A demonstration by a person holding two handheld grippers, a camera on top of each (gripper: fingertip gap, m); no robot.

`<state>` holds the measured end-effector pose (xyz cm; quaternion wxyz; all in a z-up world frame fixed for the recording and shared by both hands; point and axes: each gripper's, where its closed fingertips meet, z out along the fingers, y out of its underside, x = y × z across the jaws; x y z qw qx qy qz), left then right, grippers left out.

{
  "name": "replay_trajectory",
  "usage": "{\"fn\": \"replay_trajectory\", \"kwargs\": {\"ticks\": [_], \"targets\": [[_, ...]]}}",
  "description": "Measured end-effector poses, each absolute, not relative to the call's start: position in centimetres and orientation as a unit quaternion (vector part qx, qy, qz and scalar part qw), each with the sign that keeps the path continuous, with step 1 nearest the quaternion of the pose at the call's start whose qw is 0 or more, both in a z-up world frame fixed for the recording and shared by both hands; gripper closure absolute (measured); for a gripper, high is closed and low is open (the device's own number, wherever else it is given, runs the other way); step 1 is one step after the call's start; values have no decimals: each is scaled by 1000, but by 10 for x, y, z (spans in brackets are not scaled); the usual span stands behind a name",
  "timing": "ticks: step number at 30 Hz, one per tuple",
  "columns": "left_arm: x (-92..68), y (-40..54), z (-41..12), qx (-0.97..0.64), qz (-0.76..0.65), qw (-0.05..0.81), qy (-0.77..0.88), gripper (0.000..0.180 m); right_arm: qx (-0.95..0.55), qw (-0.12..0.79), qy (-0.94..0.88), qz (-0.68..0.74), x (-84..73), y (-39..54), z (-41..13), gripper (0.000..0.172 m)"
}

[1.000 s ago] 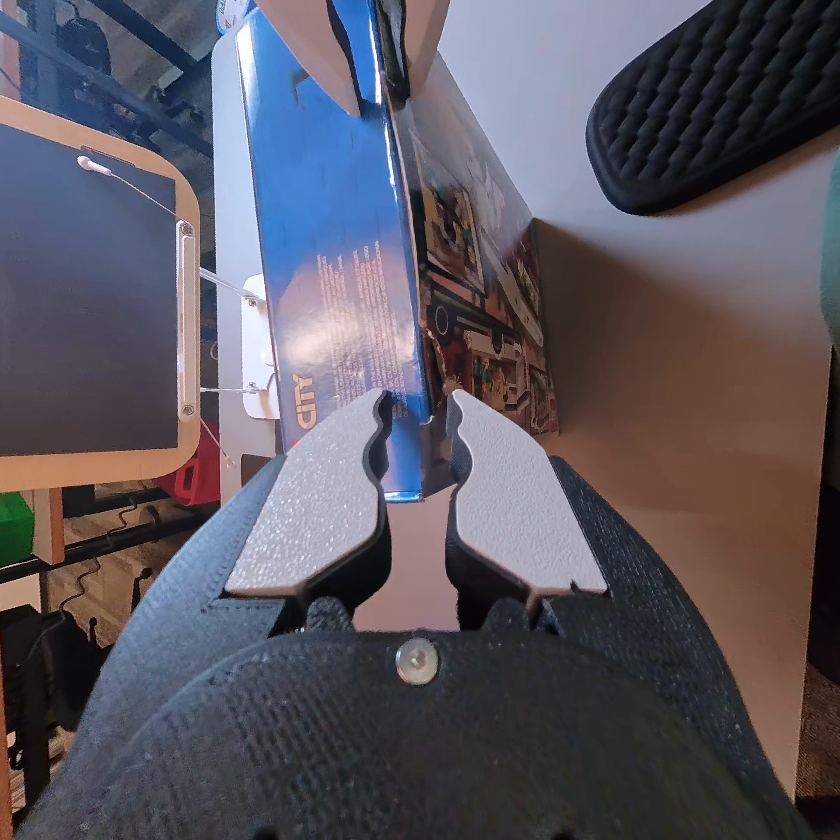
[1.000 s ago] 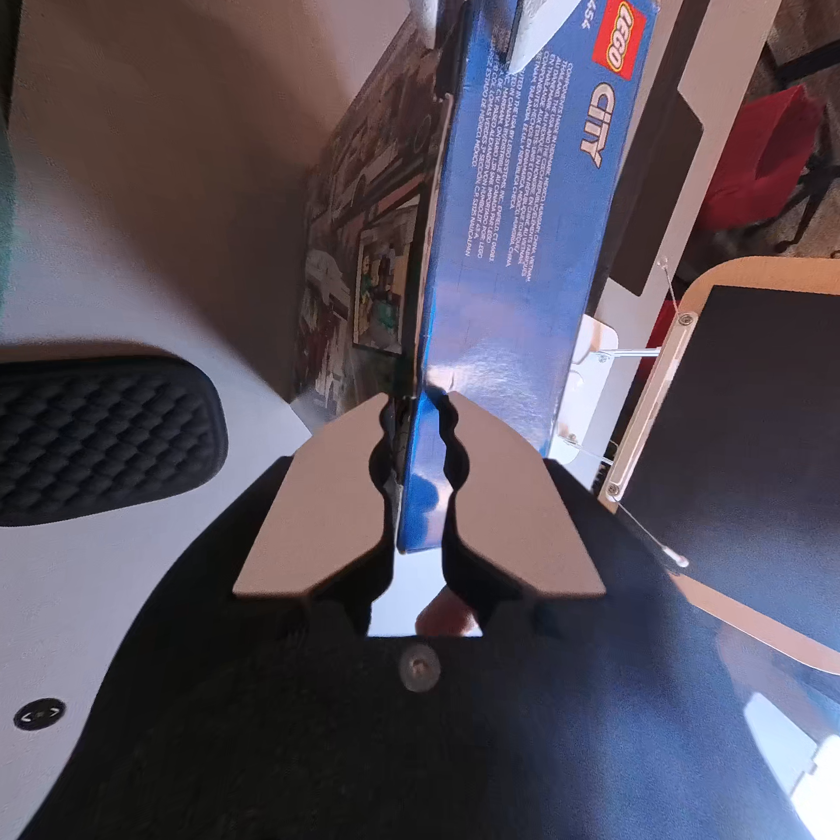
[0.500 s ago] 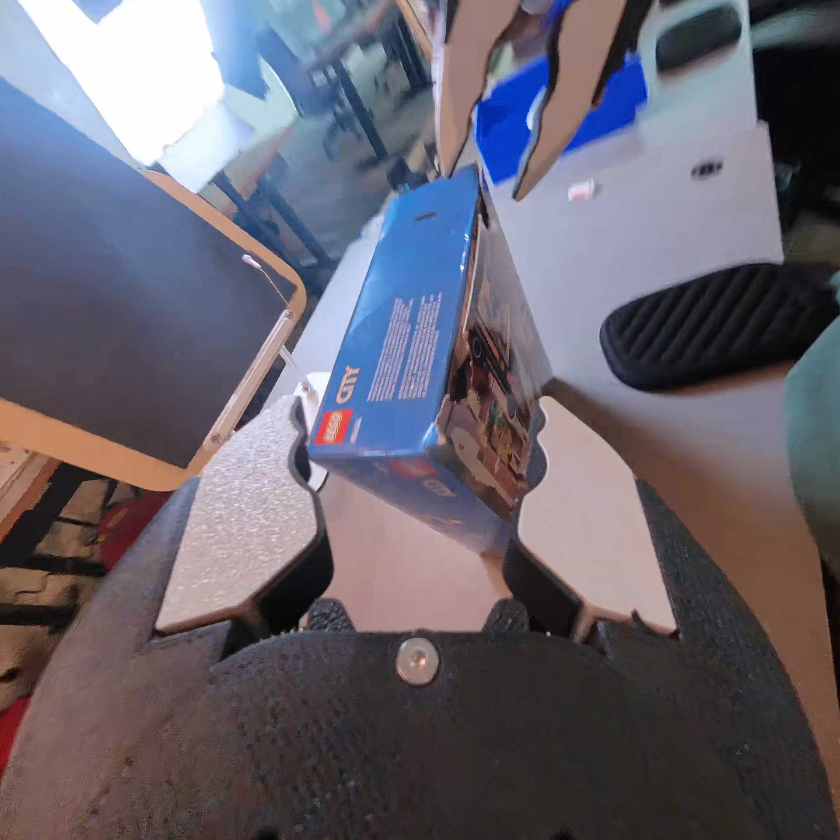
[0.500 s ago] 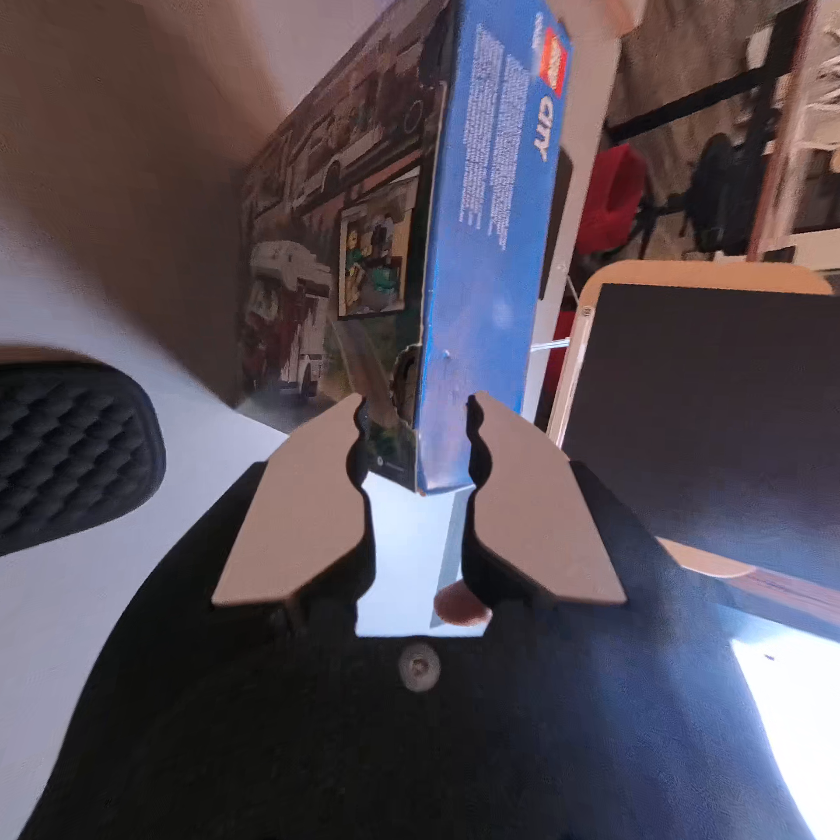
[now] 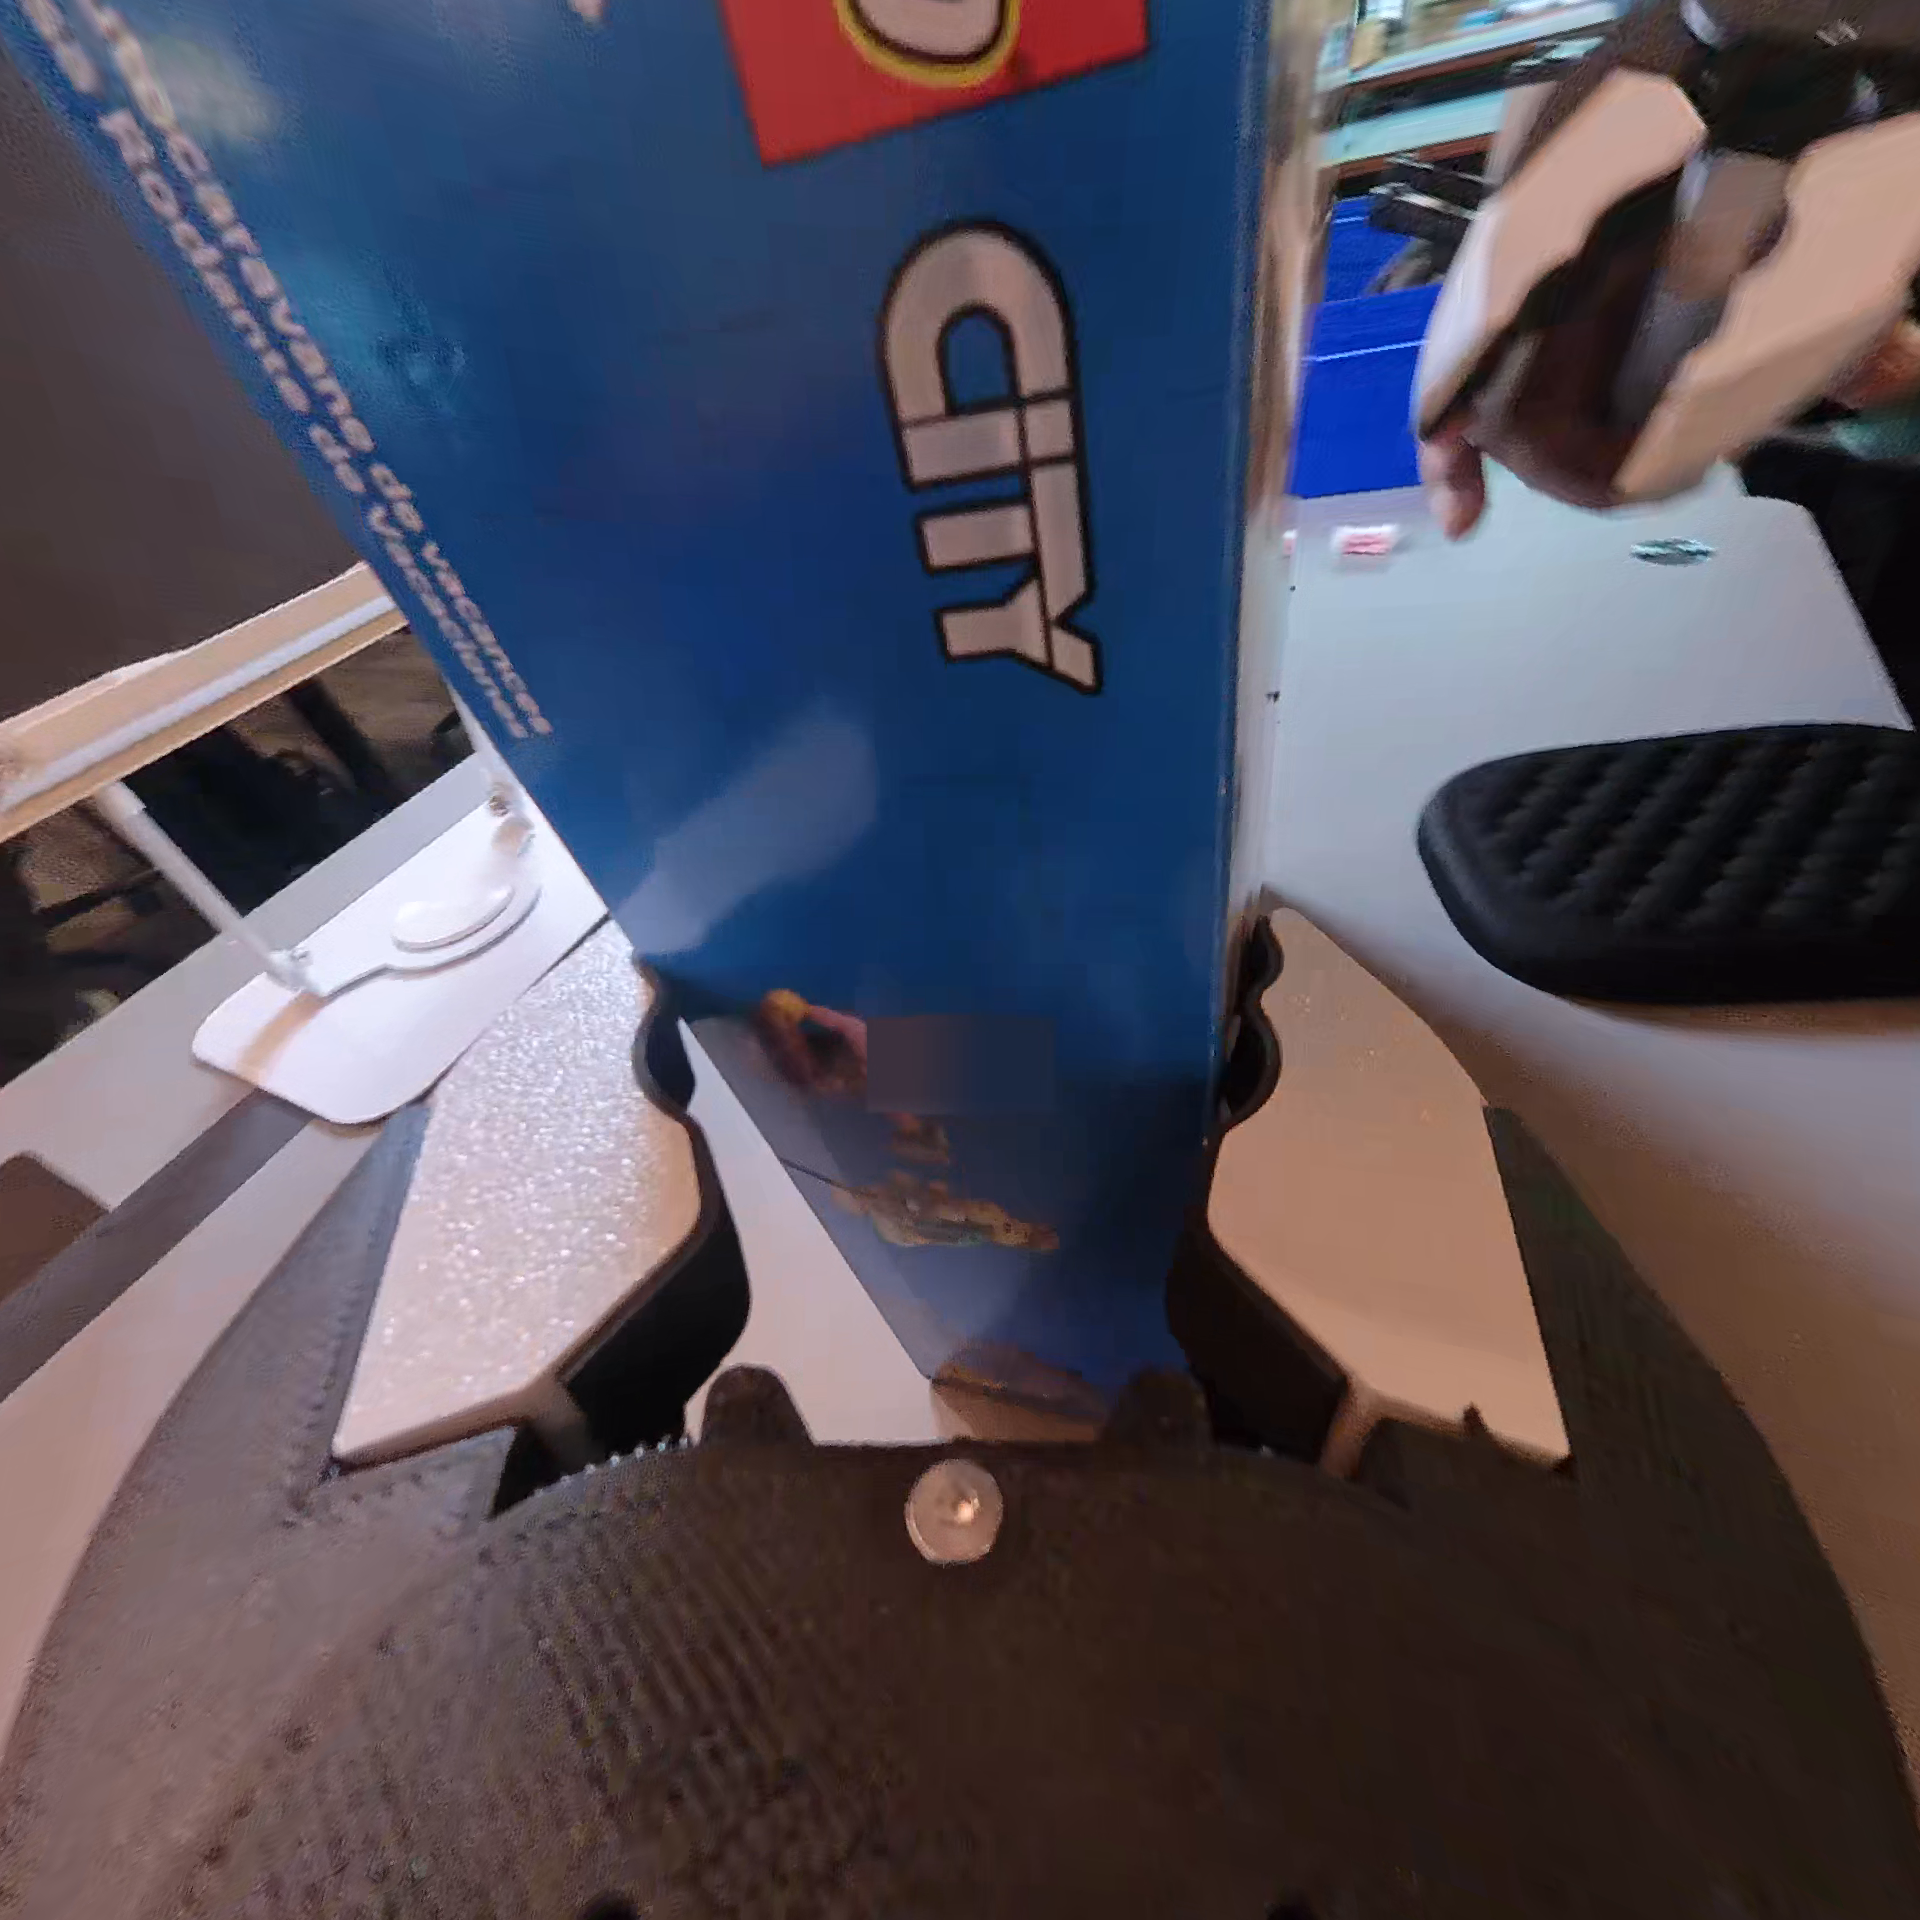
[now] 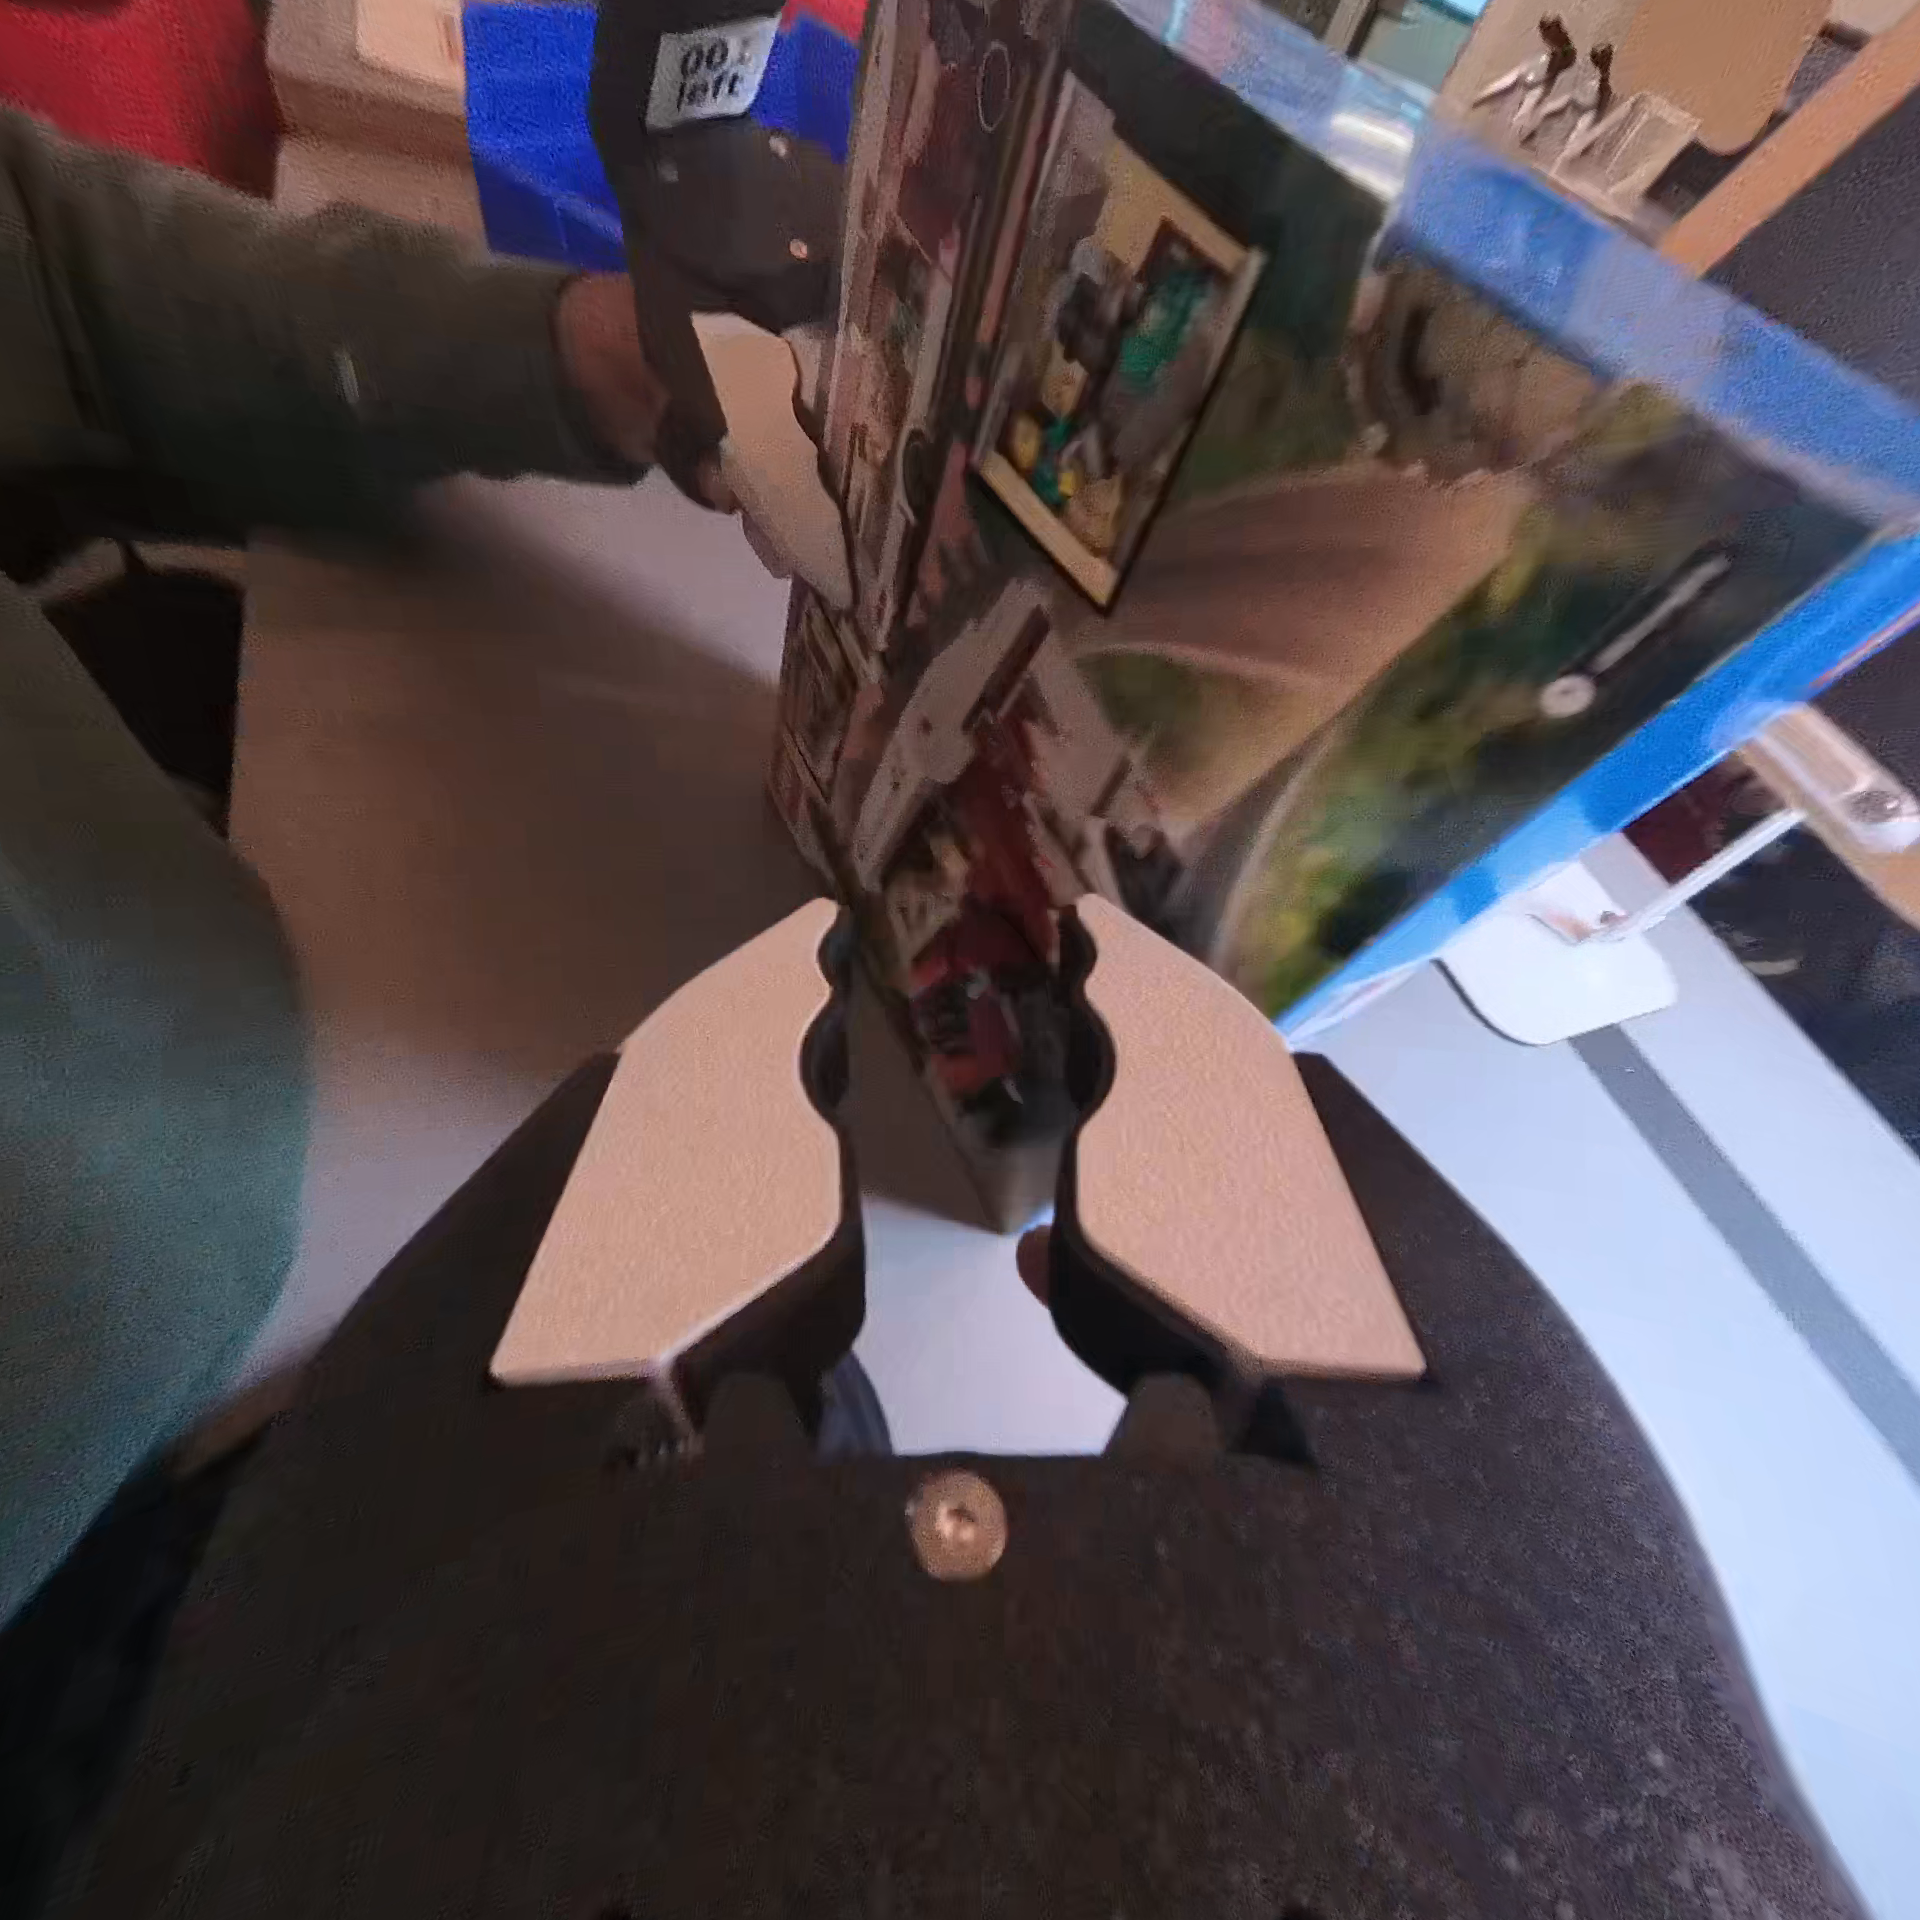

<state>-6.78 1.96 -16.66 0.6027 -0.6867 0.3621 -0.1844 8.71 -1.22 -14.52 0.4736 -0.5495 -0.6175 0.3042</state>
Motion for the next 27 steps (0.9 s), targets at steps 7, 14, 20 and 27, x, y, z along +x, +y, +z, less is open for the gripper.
{"fn": "replay_trajectory", "kwargs": {"ticks": [7, 14, 20, 27], "targets": [[-76, 36, -157, -712, -25, 642, 282, 76, -586, 470, -522, 404, 78, -7, -153, 106], [-39, 17, -150, -636, 76, 666, 383, 76, -610, 532, -464, 361, 113, 49, -140, 95], [-33, -15, -174, -508, 98, 662, 542, 83, -502, 604, -576, 224, 137, 71, -182, 81], [-79, -20, -216, -532, 128, 617, 566, 82, -392, 606, -671, 166, 94, 20, -209, 91]]}}
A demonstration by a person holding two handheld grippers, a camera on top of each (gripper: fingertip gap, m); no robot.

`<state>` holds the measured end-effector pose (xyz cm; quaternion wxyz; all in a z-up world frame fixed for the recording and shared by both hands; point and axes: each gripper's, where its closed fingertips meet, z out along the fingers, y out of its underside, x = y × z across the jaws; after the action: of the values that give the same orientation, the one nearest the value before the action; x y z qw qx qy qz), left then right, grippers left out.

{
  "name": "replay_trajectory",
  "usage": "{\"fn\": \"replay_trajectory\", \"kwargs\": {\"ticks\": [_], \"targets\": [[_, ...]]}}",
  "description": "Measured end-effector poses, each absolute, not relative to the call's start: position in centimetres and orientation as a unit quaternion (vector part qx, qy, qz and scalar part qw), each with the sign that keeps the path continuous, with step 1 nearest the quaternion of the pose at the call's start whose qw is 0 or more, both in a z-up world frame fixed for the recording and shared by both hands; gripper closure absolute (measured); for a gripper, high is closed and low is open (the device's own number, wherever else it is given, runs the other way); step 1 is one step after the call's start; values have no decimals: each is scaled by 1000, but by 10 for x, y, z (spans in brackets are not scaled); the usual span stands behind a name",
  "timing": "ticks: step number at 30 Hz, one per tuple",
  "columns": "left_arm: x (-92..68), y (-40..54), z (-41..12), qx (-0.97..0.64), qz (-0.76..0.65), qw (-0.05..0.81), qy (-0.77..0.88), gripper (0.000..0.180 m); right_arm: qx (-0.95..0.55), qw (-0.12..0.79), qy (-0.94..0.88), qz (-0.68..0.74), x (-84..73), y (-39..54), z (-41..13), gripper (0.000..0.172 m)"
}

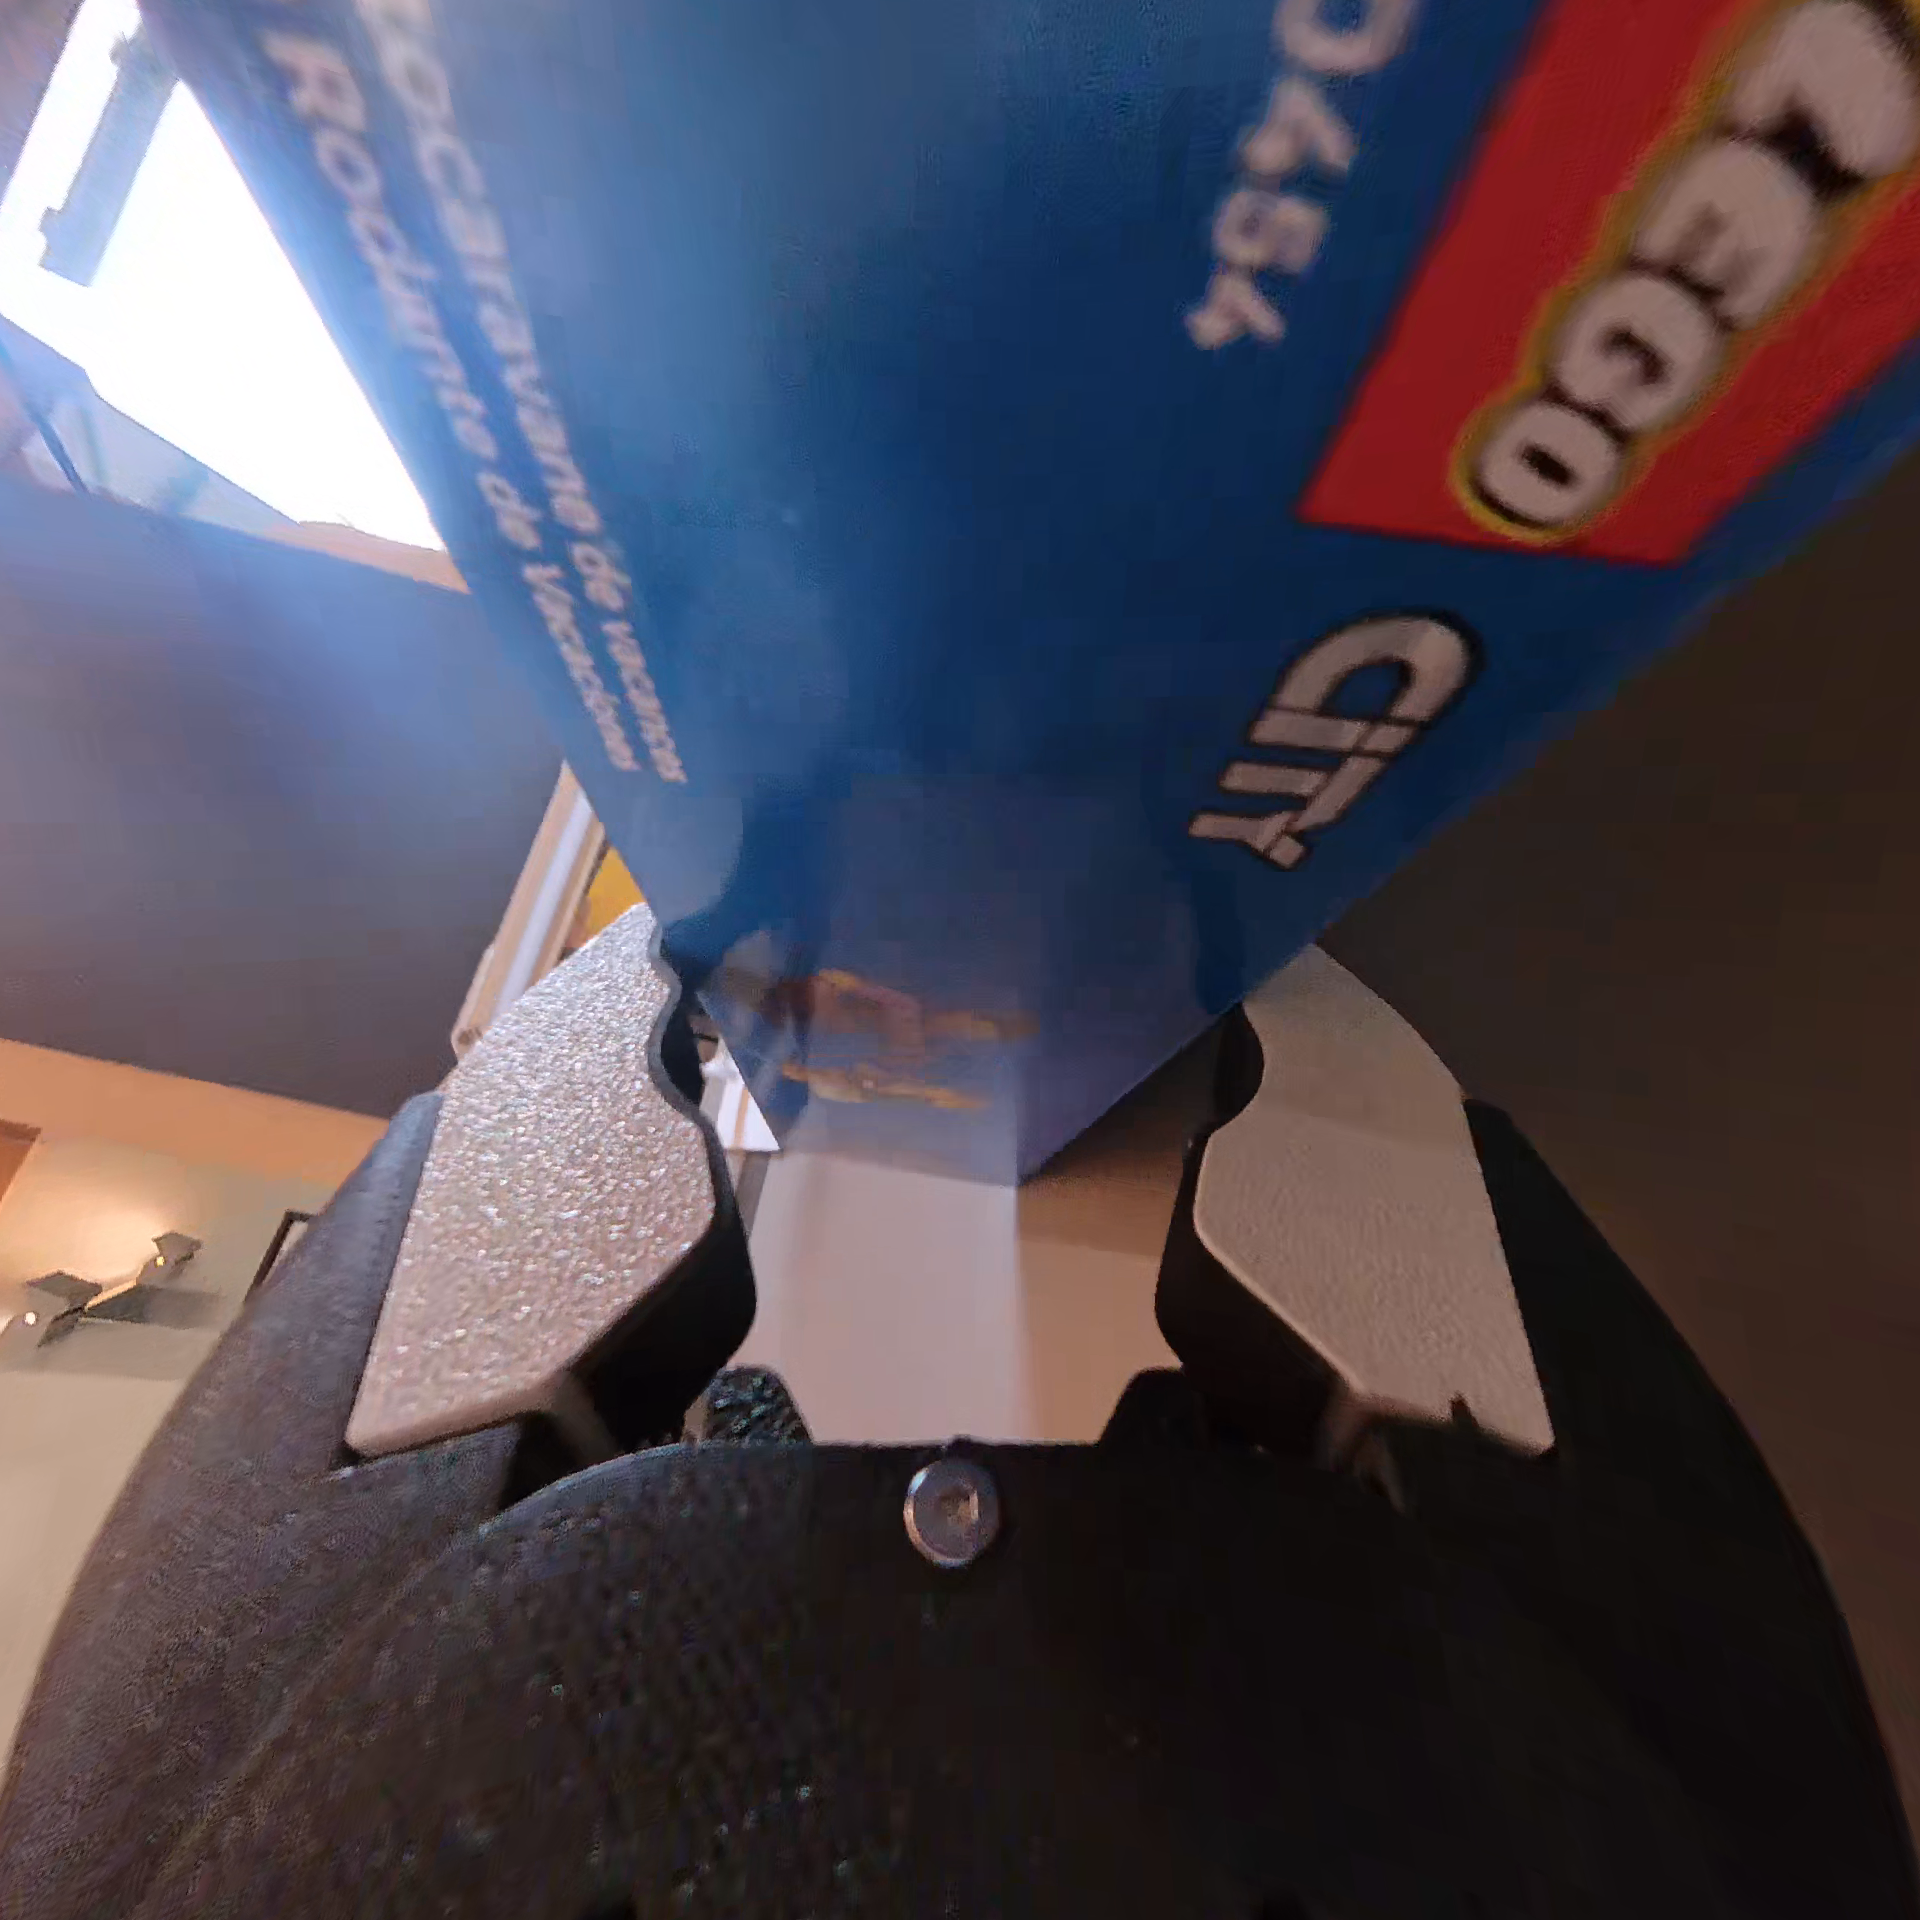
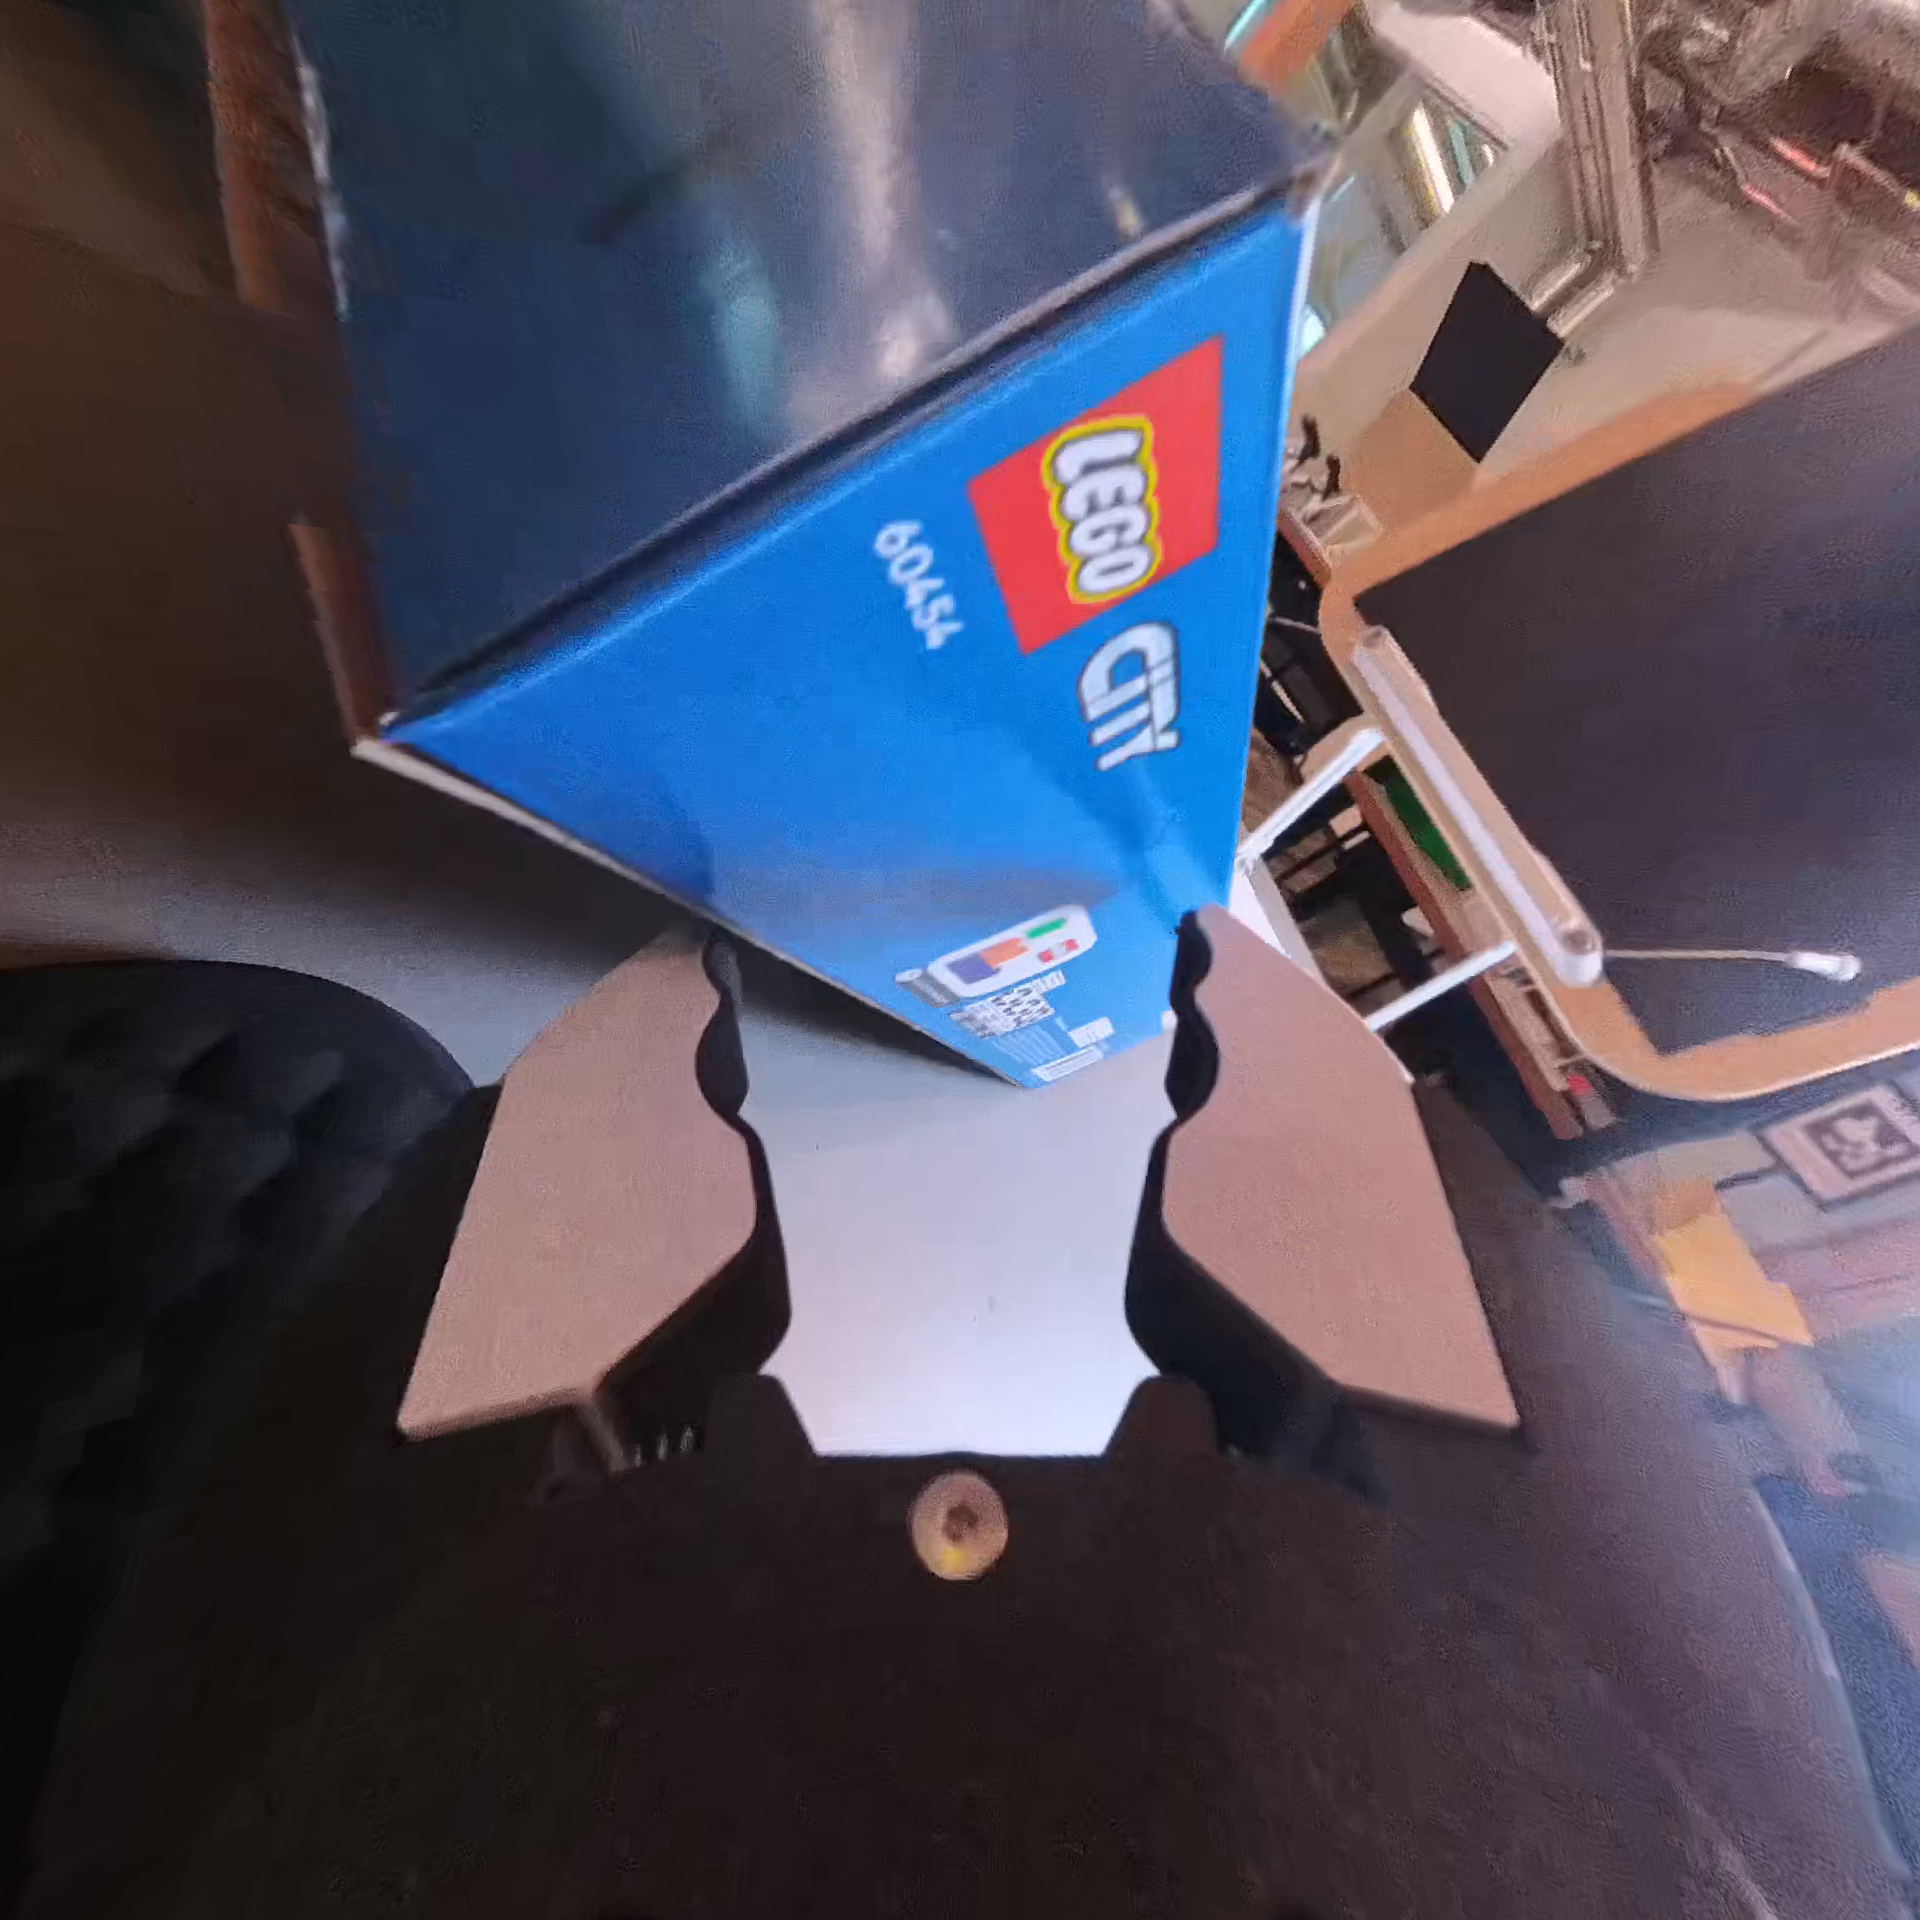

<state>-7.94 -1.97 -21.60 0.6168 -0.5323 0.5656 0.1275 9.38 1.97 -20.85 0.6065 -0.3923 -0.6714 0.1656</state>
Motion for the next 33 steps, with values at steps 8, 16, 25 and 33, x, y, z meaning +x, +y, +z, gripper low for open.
{"fn": "replay_trajectory", "kwargs": {"ticks": [8, 16, 25, 33], "targets": [[-108, -12, -244, -577, 151, 589, 545, 80, -261, 599, -757, 21, 64, 0, -227, 75], [-189, 1, -267, -796, -2, 512, 323, 129, -270, 550, -785, 99, 32, -46, -231, 88], [-205, -93, -219, -812, -231, 504, 182, 111, -562, 345, -632, 406, 44, 64, -186, 81], [-141, -83, -292, -845, -193, 380, 322, 85, -656, 32, -609, 445, 4, 133, -244, 65]]}}
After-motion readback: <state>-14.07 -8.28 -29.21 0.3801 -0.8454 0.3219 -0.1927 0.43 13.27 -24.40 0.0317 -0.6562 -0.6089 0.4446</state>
